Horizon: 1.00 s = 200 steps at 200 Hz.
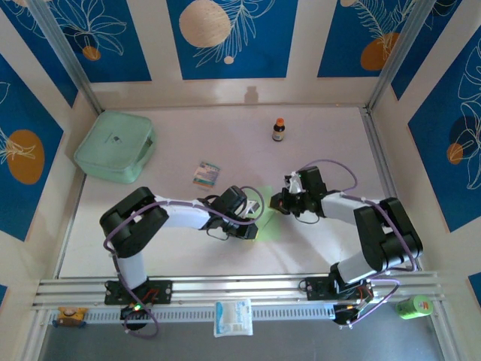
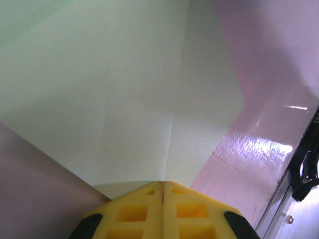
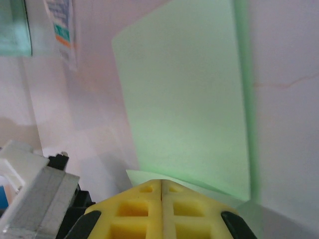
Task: Fold a paper plane with a square sheet of paper (pick it up from the middle)
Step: Fold the triangle a second time at the center of the table.
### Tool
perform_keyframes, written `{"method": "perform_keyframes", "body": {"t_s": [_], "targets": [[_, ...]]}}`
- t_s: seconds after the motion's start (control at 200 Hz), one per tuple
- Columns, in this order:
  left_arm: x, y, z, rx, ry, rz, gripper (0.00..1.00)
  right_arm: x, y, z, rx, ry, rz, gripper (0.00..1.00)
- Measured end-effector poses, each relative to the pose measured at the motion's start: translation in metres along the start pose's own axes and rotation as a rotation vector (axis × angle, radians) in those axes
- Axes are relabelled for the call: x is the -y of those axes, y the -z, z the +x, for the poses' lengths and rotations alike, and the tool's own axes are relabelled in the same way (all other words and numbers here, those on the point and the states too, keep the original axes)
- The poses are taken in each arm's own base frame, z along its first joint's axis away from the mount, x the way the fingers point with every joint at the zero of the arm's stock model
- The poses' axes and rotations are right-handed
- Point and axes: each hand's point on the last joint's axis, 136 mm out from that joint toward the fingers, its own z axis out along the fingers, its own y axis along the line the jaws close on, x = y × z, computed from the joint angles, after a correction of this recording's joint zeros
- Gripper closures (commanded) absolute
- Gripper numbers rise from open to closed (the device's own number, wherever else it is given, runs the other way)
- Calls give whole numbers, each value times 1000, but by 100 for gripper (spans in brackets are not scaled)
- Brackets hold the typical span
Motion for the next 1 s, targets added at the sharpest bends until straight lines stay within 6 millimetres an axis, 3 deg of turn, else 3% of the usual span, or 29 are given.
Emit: {"method": "perform_keyframes", "body": {"t_s": [0.165,0.35,0.62,0.72,1.0], "targets": [[0,0,0,-4,3,-3,100,20,-20,16,-78,-39,59,100],[4,7,1,-29,20,-22,98,20,-21,16,-83,-51,44,100],[41,14,-41,40,-20,44,93,20,-21,15,-77,-59,42,100],[35,2,-43,25,-5,32,93,21,-21,15,-77,-60,40,100],[8,-9,-15,-41,40,1,92,22,-20,14,-71,-66,29,100]]}}
